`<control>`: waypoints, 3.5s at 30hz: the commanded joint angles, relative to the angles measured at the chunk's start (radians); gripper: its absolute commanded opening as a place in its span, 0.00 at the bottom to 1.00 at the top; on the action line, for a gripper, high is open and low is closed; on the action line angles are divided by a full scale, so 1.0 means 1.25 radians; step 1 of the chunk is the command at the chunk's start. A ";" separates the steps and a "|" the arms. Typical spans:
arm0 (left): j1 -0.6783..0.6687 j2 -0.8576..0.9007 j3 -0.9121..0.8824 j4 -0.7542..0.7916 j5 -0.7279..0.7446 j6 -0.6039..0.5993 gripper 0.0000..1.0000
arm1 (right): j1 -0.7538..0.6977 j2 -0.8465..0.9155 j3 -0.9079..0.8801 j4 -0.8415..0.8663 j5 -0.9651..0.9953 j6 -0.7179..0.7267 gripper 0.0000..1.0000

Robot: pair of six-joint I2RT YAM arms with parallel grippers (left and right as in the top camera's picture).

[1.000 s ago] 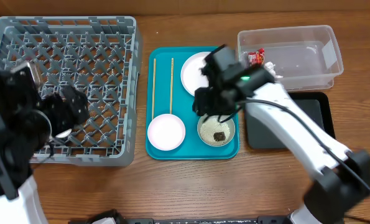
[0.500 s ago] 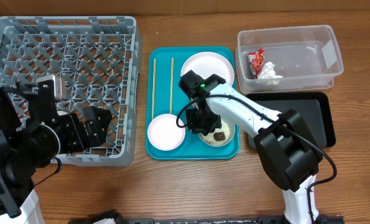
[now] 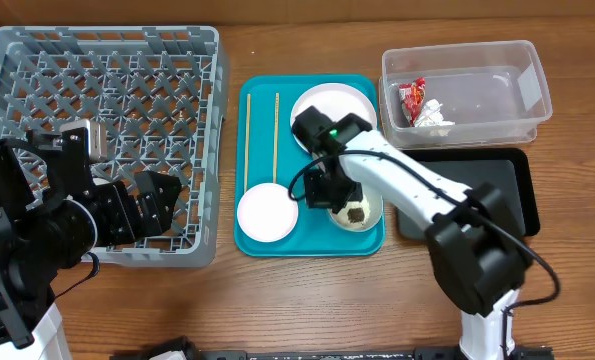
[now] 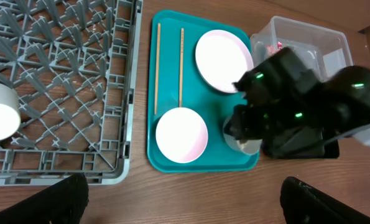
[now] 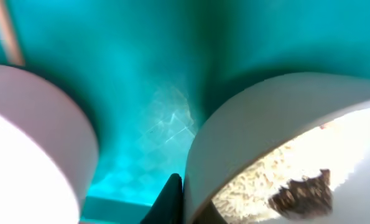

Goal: Sort waste into correct bins and load items into the dishwasher
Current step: 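Grasp the rice bowl rim with the right gripper, then tip the bowl over the black tray to dump rice and scraps, then return the emptied bowl to the teal tray with the right gripper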

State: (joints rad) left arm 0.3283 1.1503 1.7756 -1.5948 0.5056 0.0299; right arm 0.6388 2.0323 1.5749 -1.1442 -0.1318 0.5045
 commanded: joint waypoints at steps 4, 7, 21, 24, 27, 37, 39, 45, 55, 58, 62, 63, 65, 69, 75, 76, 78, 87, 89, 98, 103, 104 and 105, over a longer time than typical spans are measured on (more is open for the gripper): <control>-0.003 0.001 0.016 -0.002 0.005 0.018 1.00 | -0.117 -0.189 0.018 -0.012 -0.096 -0.025 0.04; -0.003 0.001 0.016 -0.001 0.005 0.018 1.00 | -0.190 -0.223 0.018 -0.025 -0.189 -0.076 0.04; -0.003 0.001 0.016 -0.001 0.005 0.018 1.00 | -0.553 -0.227 -0.181 -0.025 -0.740 -0.446 0.04; -0.003 0.001 0.016 -0.001 0.005 0.018 1.00 | -0.653 -0.227 -0.246 0.012 -0.876 -0.495 0.04; -0.003 0.001 0.016 -0.002 0.005 0.018 1.00 | -0.732 -0.227 -0.286 0.018 -0.941 -0.536 0.04; -0.003 0.001 0.016 -0.002 0.005 0.018 1.00 | -0.838 -0.226 -0.435 0.164 -1.073 -0.536 0.04; -0.003 0.001 0.016 -0.002 0.005 0.018 1.00 | -0.840 -0.226 -0.446 0.199 -1.111 -0.536 0.04; -0.003 0.001 0.016 -0.001 0.005 0.018 1.00 | -0.840 -0.226 -0.447 0.227 -1.141 -0.536 0.04; -0.003 0.001 0.016 -0.002 0.005 0.018 1.00 | -0.837 -0.224 -0.447 0.308 -1.045 -0.381 0.04; -0.003 0.001 0.016 -0.001 0.005 0.018 1.00 | -0.832 -0.227 -0.447 0.269 -1.136 -0.442 0.04; -0.003 0.001 0.016 -0.001 0.005 0.018 1.00 | -0.828 -0.225 -0.447 0.273 -0.928 -0.293 0.04; -0.003 0.001 0.016 -0.002 0.005 0.018 1.00 | -0.826 -0.227 -0.447 0.258 -1.021 -0.344 0.04; -0.003 0.001 0.016 -0.001 0.005 0.018 1.00 | -0.820 -0.236 -0.447 0.233 -1.150 -0.478 0.04; -0.003 0.001 0.016 -0.002 0.005 0.018 1.00 | -0.822 -0.236 -0.444 0.268 -1.016 -0.373 0.04; -0.003 0.001 0.016 -0.001 0.005 0.018 1.00 | -0.816 -0.255 -0.436 0.287 -1.063 -0.427 0.04; -0.003 0.001 0.016 -0.002 0.005 0.018 1.00 | -0.816 -0.255 -0.436 0.287 -1.070 -0.428 0.04; -0.003 0.001 0.016 -0.002 0.005 0.018 1.00 | -0.815 -0.256 -0.436 0.292 -1.049 -0.430 0.04; -0.003 0.001 0.016 -0.002 0.005 0.018 1.00 | -0.793 -0.269 -0.421 0.198 -0.928 -0.342 0.04; -0.003 0.001 0.016 -0.002 0.005 0.018 1.00 | -0.758 -0.287 -0.385 0.122 -0.889 -0.408 0.04; -0.003 0.001 0.016 -0.001 0.005 0.018 1.00 | -0.449 -0.357 -0.192 -0.020 -0.429 -0.373 0.04; -0.003 0.001 0.016 -0.002 0.005 0.018 1.00 | -0.223 -0.345 -0.192 0.052 -0.215 -0.271 0.04; -0.003 0.001 0.016 -0.002 0.005 0.018 1.00 | -0.170 -0.336 -0.192 0.069 -0.147 -0.249 0.04; -0.003 0.001 0.016 -0.002 0.005 0.018 1.00 | -0.134 -0.329 -0.192 0.081 -0.103 -0.234 0.04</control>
State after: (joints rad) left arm 0.3286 1.1503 1.7756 -1.5955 0.5053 0.0303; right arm 0.3557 1.6028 1.3296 -1.0698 -0.5507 0.1127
